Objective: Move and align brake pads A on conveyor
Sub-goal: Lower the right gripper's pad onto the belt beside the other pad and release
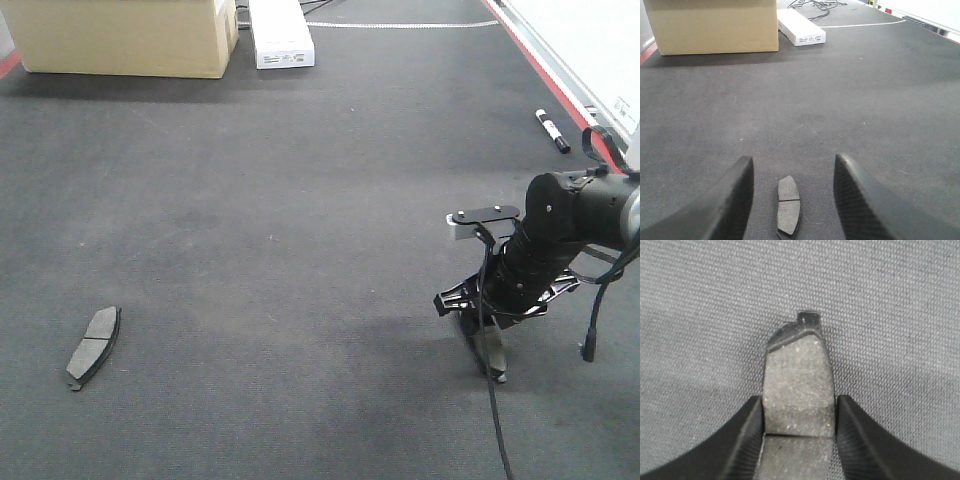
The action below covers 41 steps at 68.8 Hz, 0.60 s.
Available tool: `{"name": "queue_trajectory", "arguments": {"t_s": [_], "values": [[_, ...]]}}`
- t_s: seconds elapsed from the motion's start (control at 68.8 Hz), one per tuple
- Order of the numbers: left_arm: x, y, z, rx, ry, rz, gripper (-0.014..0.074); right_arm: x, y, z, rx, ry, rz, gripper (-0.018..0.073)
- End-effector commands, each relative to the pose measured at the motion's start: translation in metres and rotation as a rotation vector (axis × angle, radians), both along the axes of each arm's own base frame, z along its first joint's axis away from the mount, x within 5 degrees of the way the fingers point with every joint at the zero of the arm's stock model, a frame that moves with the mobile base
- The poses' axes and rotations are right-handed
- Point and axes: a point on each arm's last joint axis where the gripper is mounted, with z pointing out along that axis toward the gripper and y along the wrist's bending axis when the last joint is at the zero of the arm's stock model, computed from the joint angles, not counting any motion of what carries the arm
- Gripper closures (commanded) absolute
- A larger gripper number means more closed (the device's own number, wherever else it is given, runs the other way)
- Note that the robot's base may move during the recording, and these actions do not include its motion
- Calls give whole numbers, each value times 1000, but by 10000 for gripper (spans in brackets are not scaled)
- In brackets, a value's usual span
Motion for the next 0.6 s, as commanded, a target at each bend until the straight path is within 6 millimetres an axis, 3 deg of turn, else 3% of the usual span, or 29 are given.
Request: {"name": "queue_trajectory", "arguments": {"t_s": [0.0, 0.262, 0.581], "values": [[1, 1, 16, -27, -97, 11, 253, 1, -1, 32, 13, -96, -7, 140], [1, 1, 16, -27, -97, 11, 253, -24, -6, 69, 38, -199, -57, 159], [1, 1, 16, -27, -97, 11, 253, -100, -18, 112, 89, -514, -57, 189]]}}
